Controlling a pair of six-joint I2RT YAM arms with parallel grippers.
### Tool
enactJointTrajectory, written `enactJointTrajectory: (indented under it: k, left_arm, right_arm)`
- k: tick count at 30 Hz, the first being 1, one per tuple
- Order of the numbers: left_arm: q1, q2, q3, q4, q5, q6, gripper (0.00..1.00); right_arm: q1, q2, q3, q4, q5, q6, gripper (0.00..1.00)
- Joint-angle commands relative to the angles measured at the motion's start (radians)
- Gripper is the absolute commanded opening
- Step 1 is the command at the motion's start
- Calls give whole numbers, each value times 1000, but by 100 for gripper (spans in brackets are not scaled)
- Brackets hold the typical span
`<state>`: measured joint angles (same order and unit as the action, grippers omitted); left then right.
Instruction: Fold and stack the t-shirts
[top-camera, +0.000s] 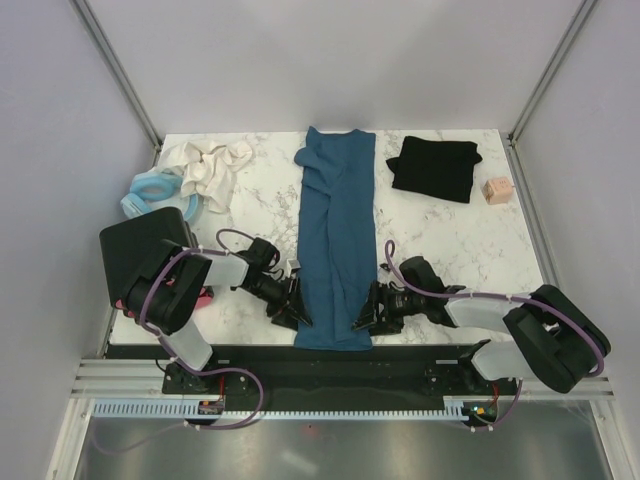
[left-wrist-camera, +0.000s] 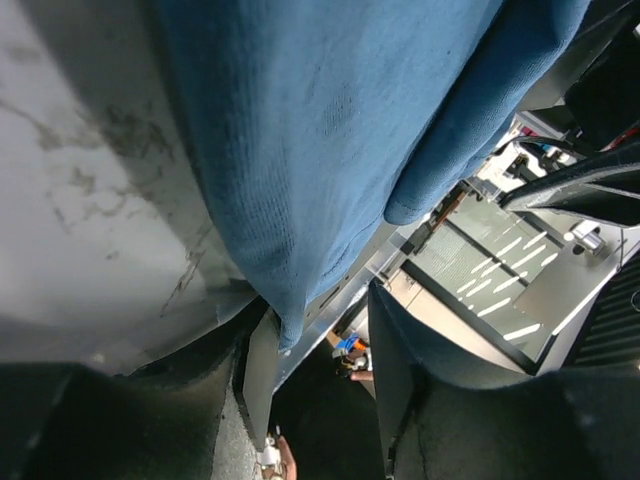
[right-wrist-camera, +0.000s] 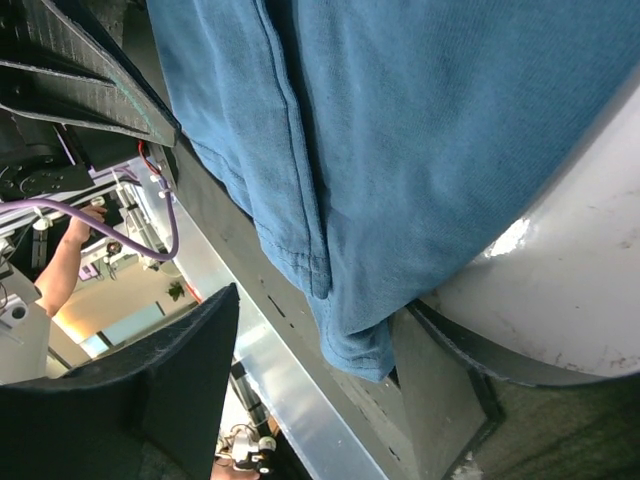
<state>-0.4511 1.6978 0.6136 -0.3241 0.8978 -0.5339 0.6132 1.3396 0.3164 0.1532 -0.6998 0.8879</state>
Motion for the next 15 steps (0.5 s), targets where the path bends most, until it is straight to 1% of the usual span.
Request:
enactJointTrajectory:
  k: [1,5,6,8,9,10,11,12,14,15]
  left_arm:
    - [-17,63,-72,33,-112,-74,47]
    - [-20,23,-94,33,-117,-92,45]
    - [-20,11,-100,33,-122,-106,41]
    - [-21,7,-115,33,-120,-120,36]
    - [-30,6,-120,33,-123,-118,27]
    - [-34,8,-121,31,-125,-120,23]
    - [-37,14,-118,33,-125,-120,20]
    - [-43,25,-117,33,-125,-120,15]
    - [-47,36,-114,33,-126,-117,10]
    - [-46,39,-112,33,-126,-118,8]
  right_arm:
    - [8,20,-46,-58,92,-33,67]
    - [8,7,-50,-70,97,-35,64]
    - [8,7,-54,-70,97,-35,61]
    - [10,12,-60,-57,98,-33,60]
    - [10,13,-68,-50,97,-30,54]
    - [10,15,-69,-46,98,-30,52]
    - [11,24,-71,-38,98,-32,50]
    - [11,30,-73,-34,98,-30,44]
    - [13,52,-73,-27,98,-36,38]
    - [13,58,-66,-27,97,-40,33]
